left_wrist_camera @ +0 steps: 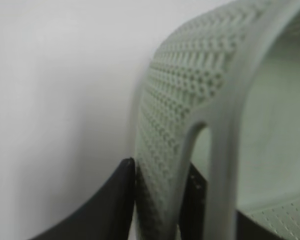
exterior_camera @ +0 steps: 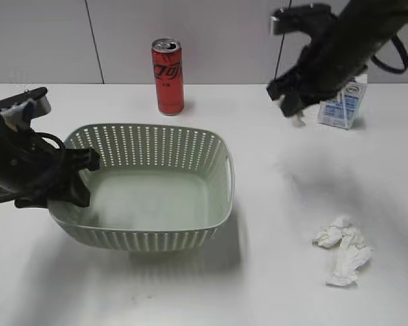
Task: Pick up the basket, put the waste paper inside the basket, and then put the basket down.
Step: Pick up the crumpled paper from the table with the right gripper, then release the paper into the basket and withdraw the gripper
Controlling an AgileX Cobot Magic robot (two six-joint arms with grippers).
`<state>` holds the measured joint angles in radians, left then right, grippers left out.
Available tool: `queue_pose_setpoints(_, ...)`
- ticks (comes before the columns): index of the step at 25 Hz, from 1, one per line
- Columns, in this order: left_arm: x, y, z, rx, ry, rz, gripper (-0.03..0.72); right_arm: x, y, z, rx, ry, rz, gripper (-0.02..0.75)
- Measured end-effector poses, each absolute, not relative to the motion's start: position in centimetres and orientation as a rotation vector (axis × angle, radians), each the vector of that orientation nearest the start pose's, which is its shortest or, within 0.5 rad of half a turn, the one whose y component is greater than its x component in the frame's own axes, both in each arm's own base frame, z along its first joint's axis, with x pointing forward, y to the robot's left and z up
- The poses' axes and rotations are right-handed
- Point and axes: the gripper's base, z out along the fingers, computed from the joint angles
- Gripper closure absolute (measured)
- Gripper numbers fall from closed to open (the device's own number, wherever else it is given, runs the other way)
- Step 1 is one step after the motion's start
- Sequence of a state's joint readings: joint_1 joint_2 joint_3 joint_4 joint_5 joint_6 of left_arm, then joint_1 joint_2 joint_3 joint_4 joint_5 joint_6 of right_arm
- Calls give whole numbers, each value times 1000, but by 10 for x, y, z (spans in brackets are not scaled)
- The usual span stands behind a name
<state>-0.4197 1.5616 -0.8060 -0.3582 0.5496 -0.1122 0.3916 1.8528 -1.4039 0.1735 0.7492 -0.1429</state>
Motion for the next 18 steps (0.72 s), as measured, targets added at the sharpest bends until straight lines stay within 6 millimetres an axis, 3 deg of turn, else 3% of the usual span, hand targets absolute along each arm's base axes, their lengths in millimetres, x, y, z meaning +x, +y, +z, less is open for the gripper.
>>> queue_pose_setpoints(2, 256, -133, 181, 50, 2847, -459, 475, 341, 190, 267, -701, 2511, 333, 696)
queue_pose_setpoints(4, 266, -137, 182, 54, 2850, -464, 475, 318, 216, 286, -792, 2421, 395, 696)
queue_pose_setpoints(7, 277, -143, 183, 62, 2856, -472, 475, 299, 247, 283, -868, 2408, 489, 671)
queue_pose_setpoints(10, 280, -145, 185, 63, 2861, -479, 475, 296, 264, 263, -904, 2447, 519, 447)
queue_pose_setpoints(12, 280, -146, 184, 62, 2870, -480, 475, 300, 267, 252, -892, 2470, 513, 232)
queue_pose_setpoints(13, 279, -146, 184, 64, 2876, -480, 475, 302, 266, 249, -867, 2489, 502, 169)
queue_pose_setpoints(15, 278, -145, 183, 66, 2889, -478, 475, 312, 257, 255, -806, 2525, 452, 119)
queue_pose_setpoints(18, 277, -145, 183, 69, 2900, -478, 475, 330, 225, 274, -703, 2577, 350, 133)
